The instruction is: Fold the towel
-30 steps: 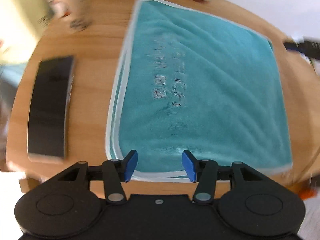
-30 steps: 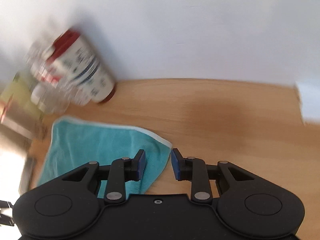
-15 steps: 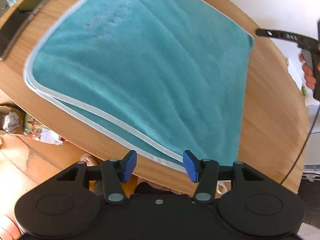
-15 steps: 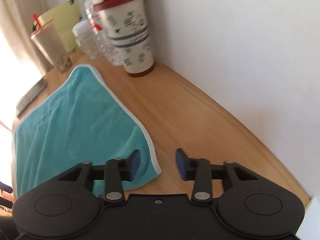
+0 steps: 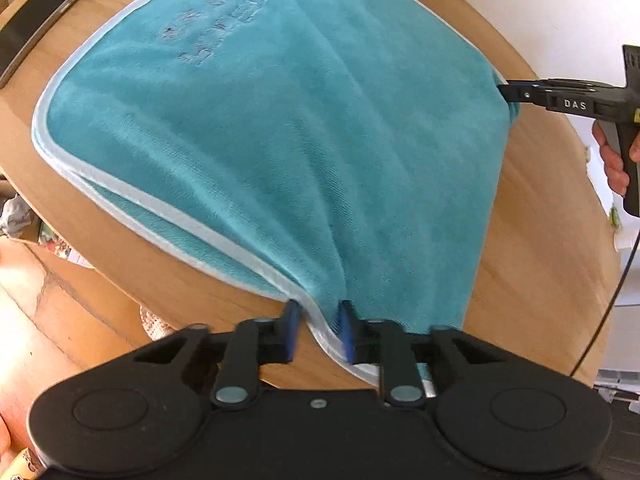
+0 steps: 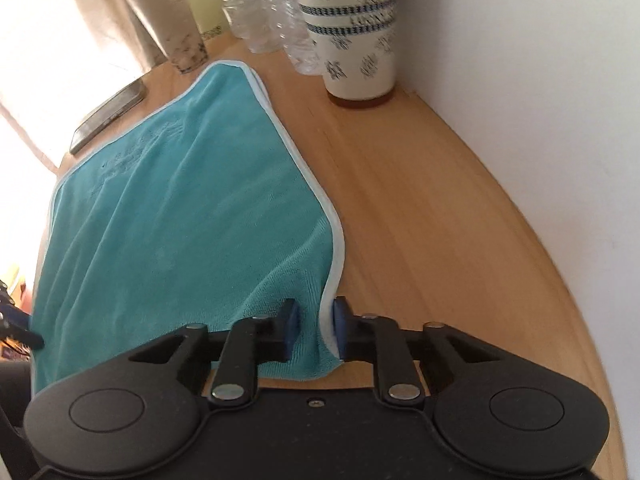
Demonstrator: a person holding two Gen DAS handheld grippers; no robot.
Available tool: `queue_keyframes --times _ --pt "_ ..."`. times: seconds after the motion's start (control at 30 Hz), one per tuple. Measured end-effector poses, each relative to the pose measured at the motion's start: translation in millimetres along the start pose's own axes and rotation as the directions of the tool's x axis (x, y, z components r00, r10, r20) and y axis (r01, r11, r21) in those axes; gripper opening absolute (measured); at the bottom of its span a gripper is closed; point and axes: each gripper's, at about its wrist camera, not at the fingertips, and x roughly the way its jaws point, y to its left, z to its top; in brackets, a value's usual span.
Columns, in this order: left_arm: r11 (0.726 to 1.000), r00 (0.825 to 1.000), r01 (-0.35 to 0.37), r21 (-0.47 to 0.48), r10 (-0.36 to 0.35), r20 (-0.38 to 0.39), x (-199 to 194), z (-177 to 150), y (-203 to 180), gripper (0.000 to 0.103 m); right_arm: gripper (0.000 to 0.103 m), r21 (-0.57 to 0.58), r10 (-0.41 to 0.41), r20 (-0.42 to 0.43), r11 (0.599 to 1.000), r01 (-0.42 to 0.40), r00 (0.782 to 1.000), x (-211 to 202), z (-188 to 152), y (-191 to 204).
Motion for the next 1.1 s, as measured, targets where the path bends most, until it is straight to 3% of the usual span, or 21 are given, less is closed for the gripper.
queue_keyframes --times 0.23,0.4,0.5,0.57,0.6,0.73,0.83,0.93,1.03,1.1 --pt "0.996 0.998 -0.064 0.067 0.064 0.007 -5.2 -2.4 3.8 0.007 0.006 -0.112 -0.029 0.013 0.993 0.030 1.000 -12.3 1.2 0.6" --pt "0.991 0.996 -0.083 0.105 0.084 -0.003 -4.1 -2.2 -0.8 0.007 0.007 -0.119 -0.024 0.027 0.993 0.028 0.999 -9.5 9.3 -7.0" --pt "0.993 0.997 -0.079 0.089 0.080 -0.014 -6.6 1.0 -0.3 0.008 0.018 -0.146 -0.057 0.058 0.987 0.065 0.997 -7.2 11.8 -0.1" --pt "0.992 0.996 -0.082 0.096 0.084 -0.016 -11.8 3.3 -4.4 0.012 0.034 -0.160 -0.070 0.096 0.983 0.085 0.993 -18.7 10.7 3.2" --pt "0.990 0.996 -0.085 0.113 0.087 -0.015 -17.9 4.3 -8.9 0.015 0.037 -0.155 -0.072 0.105 0.984 0.087 0.992 -24.2 9.4 1.8" --pt "0.986 0.998 -0.067 0.154 0.066 0.011 -31.8 6.9 -25.9 0.018 0.038 -0.122 -0.048 0.098 0.991 0.060 0.994 -46.9 -6.2 -9.0" --pt "0.978 1.000 -0.014 0.207 0.017 -0.013 -31.0 7.5 -41.4 0.018 0.038 -0.100 -0.051 0.078 0.993 0.058 0.996 -43.5 -16.0 -15.0" --pt "0.966 0.999 0.006 0.258 0.004 -0.040 -23.7 5.7 -55.6 0.018 0.038 -0.048 -0.012 0.071 0.999 0.015 0.997 -35.8 -19.4 -20.4" --pt "0.964 0.999 0.016 0.264 -0.004 -0.050 -20.4 4.3 -59.4 0.020 0.037 -0.065 0.008 0.039 0.998 -0.006 0.999 -25.4 -23.9 -16.7" --pt "0.967 0.998 0.032 0.255 -0.017 -0.061 -11.6 6.2 -60.6 0.024 0.028 -0.064 0.028 0.027 0.998 -0.026 0.999 -20.9 -25.7 -15.7"
